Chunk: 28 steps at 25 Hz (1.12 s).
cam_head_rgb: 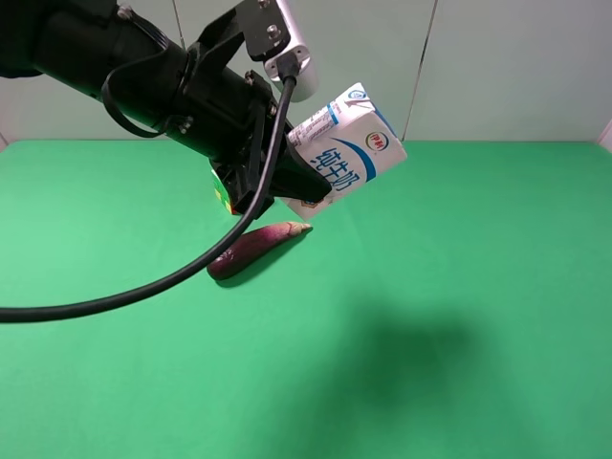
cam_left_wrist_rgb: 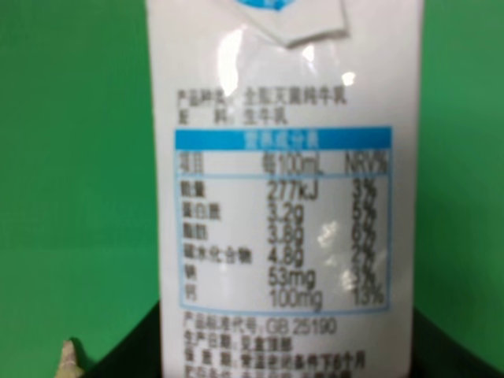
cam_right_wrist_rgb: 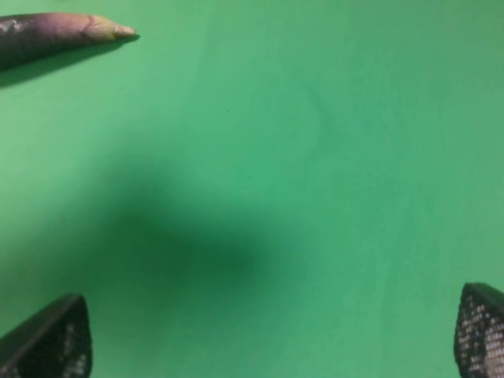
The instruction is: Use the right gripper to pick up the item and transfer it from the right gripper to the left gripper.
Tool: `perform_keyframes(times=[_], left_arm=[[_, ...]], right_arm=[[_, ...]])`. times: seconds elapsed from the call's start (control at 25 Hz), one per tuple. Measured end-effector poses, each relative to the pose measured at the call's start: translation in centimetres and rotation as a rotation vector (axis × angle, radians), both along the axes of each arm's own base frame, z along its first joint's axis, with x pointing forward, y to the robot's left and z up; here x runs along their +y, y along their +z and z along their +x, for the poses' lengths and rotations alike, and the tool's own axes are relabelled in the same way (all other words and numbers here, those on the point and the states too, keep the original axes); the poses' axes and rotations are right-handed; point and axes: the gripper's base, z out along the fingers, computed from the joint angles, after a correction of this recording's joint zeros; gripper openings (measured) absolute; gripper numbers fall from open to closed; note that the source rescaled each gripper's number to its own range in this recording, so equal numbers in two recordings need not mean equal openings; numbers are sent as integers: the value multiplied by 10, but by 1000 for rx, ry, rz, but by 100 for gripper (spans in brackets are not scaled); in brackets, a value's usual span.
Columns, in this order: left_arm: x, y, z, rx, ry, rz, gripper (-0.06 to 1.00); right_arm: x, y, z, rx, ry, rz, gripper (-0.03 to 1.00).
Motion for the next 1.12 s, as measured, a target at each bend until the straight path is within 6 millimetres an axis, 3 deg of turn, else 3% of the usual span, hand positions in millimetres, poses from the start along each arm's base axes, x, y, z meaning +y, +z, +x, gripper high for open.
perform_keyframes(times=[0.24,0.52,0.64,0.92,1.12], left_arm=[[0,0,0,0,0,0,0],[0,-1,0,26,23,2,0],[2,-2,0,61,57,18,0],[12,-7,5,200,238,59,0],[33,-8,22,325,453,16,0]], right_arm=[[-1,0,-1,-9,-38,6,100],[-11,2,-28,-184,-188,62,100],[-11,2,-29,-190,-235,58,100],[-10,2,-29,-188,-249,70,100],[-10,2,-29,-189,-249,71,100]])
